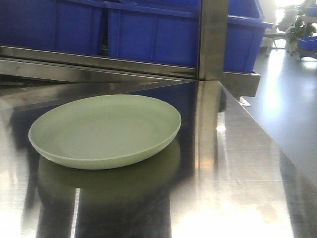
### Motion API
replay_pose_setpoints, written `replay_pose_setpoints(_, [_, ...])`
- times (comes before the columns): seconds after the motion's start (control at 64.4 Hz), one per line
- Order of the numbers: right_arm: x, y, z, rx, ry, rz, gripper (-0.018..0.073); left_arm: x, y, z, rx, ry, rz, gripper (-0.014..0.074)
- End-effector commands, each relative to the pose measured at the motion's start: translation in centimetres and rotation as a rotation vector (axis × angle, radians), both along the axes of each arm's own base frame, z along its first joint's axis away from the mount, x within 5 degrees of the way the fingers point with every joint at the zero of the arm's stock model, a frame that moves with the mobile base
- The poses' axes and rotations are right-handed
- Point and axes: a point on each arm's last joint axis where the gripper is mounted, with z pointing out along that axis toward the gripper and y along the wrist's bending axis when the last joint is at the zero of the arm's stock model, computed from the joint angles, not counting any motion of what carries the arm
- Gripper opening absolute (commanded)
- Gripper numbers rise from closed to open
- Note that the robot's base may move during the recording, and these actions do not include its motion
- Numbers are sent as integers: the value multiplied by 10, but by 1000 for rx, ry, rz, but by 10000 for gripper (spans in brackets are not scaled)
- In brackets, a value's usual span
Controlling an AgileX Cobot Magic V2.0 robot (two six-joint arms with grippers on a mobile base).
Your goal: Place green plate on second shelf with right arm
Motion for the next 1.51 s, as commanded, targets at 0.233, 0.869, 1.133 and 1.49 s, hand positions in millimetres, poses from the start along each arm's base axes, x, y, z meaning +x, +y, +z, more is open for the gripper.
replay_pose_setpoints(0.233, [-4, 3, 22, 4, -235, 36, 54, 1, -1, -7, -5, -44, -13, 125])
replay_pose_setpoints(0.869, [-4, 3, 44, 190, -240, 49, 54, 1, -1, -7, -5, -44, -13, 125])
replay_pose_setpoints(1.133, [23, 2, 108, 185, -9, -19, 54, 1, -1, -7, -5, -44, -13, 125])
replay_pose_setpoints(1.49, [111, 23, 137, 184, 139, 13, 54, 1, -1, -7, -5, -44, -13, 125])
